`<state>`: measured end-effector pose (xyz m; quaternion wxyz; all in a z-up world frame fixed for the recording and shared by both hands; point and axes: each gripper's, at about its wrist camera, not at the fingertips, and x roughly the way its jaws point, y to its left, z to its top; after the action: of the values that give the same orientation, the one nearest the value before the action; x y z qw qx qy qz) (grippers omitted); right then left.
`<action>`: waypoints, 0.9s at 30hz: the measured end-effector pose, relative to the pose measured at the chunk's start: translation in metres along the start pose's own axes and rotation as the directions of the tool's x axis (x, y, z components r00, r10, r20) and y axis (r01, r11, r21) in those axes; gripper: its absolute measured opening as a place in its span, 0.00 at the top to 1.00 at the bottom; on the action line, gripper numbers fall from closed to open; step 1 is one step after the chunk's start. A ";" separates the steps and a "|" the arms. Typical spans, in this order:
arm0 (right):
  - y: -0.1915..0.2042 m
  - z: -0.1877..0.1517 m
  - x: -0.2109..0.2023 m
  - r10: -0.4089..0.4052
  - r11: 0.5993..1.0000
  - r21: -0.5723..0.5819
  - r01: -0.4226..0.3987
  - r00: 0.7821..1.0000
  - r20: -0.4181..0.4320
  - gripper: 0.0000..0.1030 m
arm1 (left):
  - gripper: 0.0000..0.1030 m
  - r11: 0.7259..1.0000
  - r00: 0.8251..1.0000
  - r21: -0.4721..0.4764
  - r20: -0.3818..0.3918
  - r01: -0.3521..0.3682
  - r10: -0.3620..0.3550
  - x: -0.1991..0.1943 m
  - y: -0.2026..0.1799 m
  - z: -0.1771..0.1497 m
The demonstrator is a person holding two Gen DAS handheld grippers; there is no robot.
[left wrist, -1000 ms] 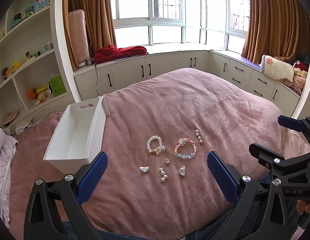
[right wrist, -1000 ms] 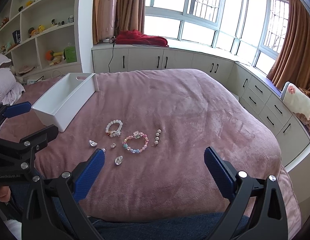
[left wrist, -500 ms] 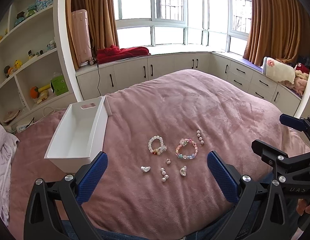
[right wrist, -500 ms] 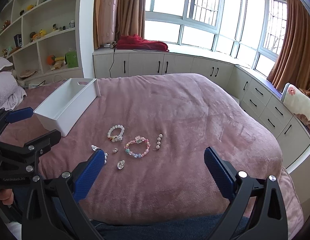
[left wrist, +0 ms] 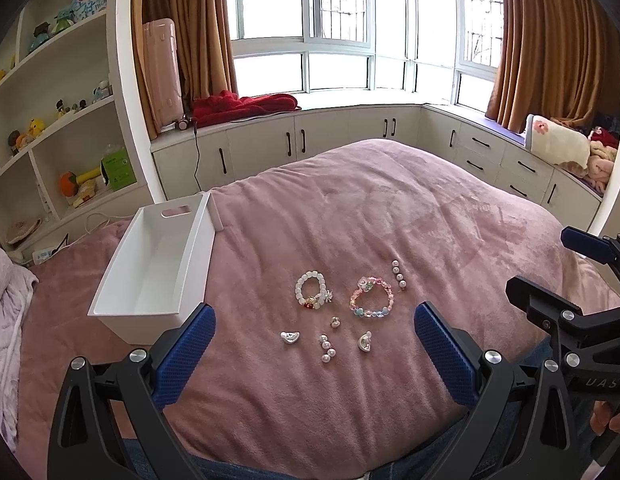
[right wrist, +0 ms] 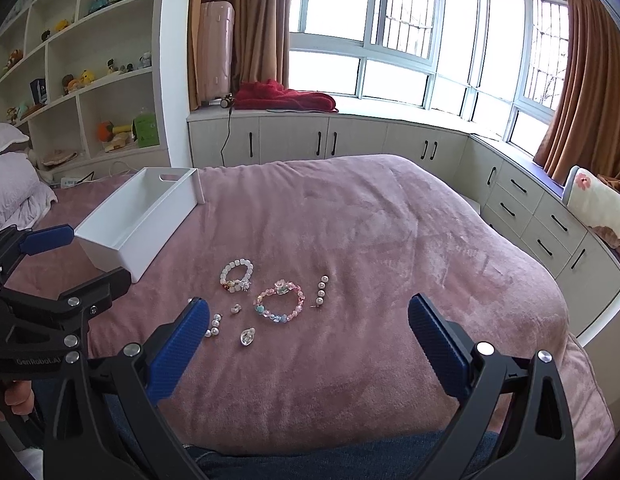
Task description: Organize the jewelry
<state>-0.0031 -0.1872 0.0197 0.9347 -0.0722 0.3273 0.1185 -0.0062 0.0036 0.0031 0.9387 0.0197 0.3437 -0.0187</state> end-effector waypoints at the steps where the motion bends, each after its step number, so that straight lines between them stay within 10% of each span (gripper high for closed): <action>1: 0.000 0.000 0.000 0.000 1.000 0.000 0.000 1.000 0.000 0.05 | 0.02 1.000 1.000 0.000 0.001 0.001 -0.001 0.000 0.000 0.000; 27: -0.001 0.000 0.006 -0.009 1.000 -0.013 0.009 1.000 -0.027 0.05 | 0.02 1.000 1.000 -0.003 0.000 0.009 -0.009 0.000 -0.002 0.000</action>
<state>0.0020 -0.1865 0.0160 0.9302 -0.0816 0.3389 0.1153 -0.0060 0.0015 0.0031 0.9386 0.0168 0.3440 -0.0225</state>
